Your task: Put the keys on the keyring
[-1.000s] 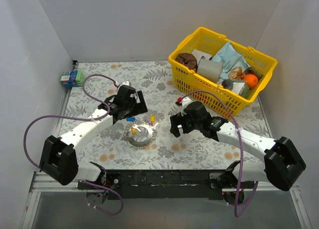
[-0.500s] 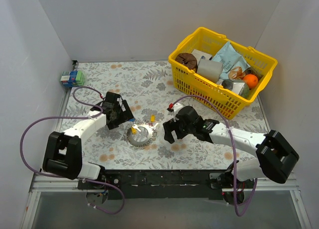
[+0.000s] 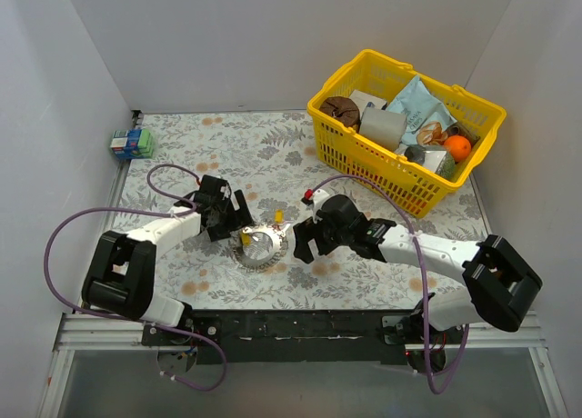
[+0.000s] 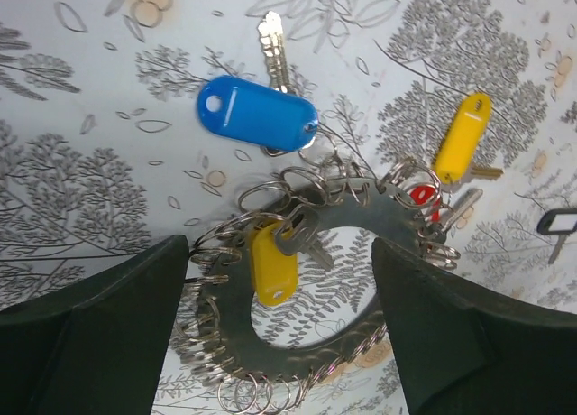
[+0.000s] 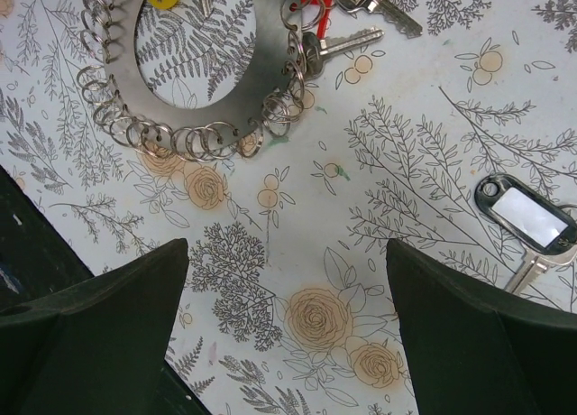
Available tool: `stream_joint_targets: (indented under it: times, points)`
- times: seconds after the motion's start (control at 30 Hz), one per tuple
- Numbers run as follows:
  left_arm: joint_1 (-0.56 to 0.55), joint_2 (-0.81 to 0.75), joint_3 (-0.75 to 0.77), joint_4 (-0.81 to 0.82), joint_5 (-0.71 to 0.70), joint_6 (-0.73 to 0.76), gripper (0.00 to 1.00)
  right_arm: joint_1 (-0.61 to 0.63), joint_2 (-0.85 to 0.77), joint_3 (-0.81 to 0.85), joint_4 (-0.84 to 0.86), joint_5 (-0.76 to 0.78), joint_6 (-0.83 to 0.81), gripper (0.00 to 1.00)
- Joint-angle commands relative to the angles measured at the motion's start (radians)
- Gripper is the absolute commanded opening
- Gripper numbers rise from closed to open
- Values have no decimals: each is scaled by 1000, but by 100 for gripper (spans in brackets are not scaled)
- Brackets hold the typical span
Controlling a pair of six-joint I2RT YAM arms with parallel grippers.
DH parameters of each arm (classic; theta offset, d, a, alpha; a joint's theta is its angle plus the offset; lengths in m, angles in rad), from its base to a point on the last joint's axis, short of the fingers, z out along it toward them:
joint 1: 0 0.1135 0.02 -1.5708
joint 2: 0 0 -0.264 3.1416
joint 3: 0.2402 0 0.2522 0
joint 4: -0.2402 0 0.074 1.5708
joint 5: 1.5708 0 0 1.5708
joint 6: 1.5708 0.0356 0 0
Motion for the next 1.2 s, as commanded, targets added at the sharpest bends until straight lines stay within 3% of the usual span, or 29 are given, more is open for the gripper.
stream_joint_targets:
  times: [0.0, 0.27, 0.47, 0.87, 1.17]
  points:
    - [-43, -35, -51, 35, 83, -19, 81, 3, 27, 46, 51, -39, 15, 98]
    - [-85, -219, -134, 9, 39, -48, 79, 3, 43, 61, 50, -34, 21, 98]
    - [-85, -273, -49, -74, -78, -21, 84, 5, 61, 72, 39, -40, 29, 98]
    - [-86, -114, 42, -71, -40, 61, 82, 5, 92, 63, 62, -63, 50, 98]
    - [-94, -60, 30, -65, -72, 62, 82, 5, 184, 119, 70, -119, 86, 88]
